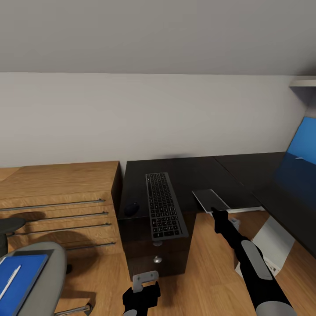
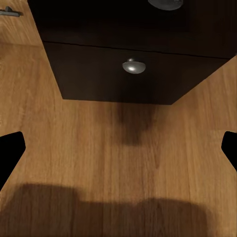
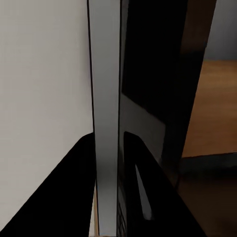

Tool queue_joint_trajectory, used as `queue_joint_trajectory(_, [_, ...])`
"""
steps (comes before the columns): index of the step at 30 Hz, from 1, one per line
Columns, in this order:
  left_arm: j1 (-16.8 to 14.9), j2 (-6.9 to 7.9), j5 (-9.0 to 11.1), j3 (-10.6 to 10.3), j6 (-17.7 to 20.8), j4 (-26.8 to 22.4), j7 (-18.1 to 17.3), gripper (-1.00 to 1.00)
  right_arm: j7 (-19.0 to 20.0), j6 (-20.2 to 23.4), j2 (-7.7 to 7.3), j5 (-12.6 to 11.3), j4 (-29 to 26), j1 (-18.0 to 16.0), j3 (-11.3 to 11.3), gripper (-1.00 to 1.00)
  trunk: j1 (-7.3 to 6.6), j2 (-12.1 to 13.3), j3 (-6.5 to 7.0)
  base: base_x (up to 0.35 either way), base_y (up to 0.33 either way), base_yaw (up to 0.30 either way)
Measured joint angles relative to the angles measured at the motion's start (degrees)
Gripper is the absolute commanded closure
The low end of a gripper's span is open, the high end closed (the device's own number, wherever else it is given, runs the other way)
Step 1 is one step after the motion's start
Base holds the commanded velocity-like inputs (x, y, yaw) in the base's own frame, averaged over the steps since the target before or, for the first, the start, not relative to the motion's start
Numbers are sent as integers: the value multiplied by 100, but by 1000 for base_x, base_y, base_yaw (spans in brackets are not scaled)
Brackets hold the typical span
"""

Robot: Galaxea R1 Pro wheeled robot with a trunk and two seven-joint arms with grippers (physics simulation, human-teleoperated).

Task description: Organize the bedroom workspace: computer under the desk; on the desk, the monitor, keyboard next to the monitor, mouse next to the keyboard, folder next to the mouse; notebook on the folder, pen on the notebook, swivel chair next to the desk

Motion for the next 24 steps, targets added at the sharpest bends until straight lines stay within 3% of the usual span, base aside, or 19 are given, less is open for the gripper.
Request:
queue_joint_trajectory(11, [0, 0, 0, 0, 0, 0, 0, -100, -8, 3, 0, 0, 68, 0, 2, 100, 0, 0, 58, 0, 0, 148])
queue_joint_trajectory(24, [-1, 0, 0, -2, -1, 1, 0, -100, 0, 6, -9, -15, 89, 1, 0, 100, 0, 0, 69, 0, 0, 17])
